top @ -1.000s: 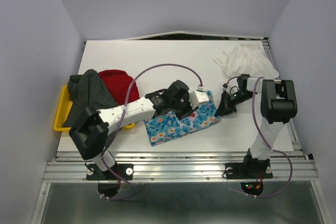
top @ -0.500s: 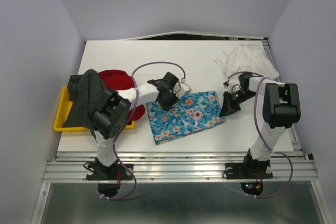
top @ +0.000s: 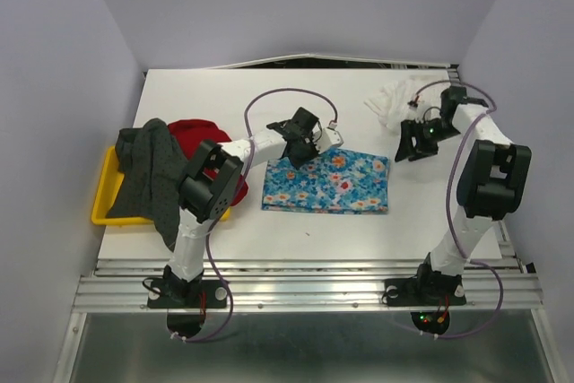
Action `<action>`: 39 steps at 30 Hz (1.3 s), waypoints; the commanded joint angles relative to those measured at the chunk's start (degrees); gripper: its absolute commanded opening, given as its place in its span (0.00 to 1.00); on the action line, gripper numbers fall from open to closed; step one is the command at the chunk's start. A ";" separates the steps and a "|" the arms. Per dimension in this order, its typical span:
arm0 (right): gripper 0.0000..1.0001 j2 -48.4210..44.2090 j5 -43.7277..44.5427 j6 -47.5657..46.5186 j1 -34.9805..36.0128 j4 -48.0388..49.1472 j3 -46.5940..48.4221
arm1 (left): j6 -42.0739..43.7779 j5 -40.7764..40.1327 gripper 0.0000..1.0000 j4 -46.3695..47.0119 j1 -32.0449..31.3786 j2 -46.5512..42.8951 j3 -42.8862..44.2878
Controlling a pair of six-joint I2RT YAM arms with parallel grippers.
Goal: Fold and stack the skirts
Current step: Fold the skirt
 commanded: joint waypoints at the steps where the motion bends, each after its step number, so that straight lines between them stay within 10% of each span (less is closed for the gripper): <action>1: 0.66 4.94 -6.40 -1.63 0.24 -0.12 15.14 | 11.82 -0.55 0.15 -0.22 -0.63 2.23 0.30; 10: 0.67 17.71 -6.34 -3.73 9.90 1.10 26.79 | 20.98 0.85 0.20 5.76 -0.90 -2.25 -7.87; 20: 0.55 17.90 -0.53 -6.99 14.22 4.45 13.97 | 5.26 0.14 0.25 3.33 -0.64 -17.44 -9.81; 28: 0.51 9.29 1.40 -7.17 14.22 5.95 -1.06 | -0.46 2.87 0.22 -9.08 -0.55 -35.12 -30.80; 39: 0.43 5.94 1.40 -6.64 14.22 1.82 -8.63 | -5.82 3.05 0.17 -5.58 -0.64 -22.49 -31.45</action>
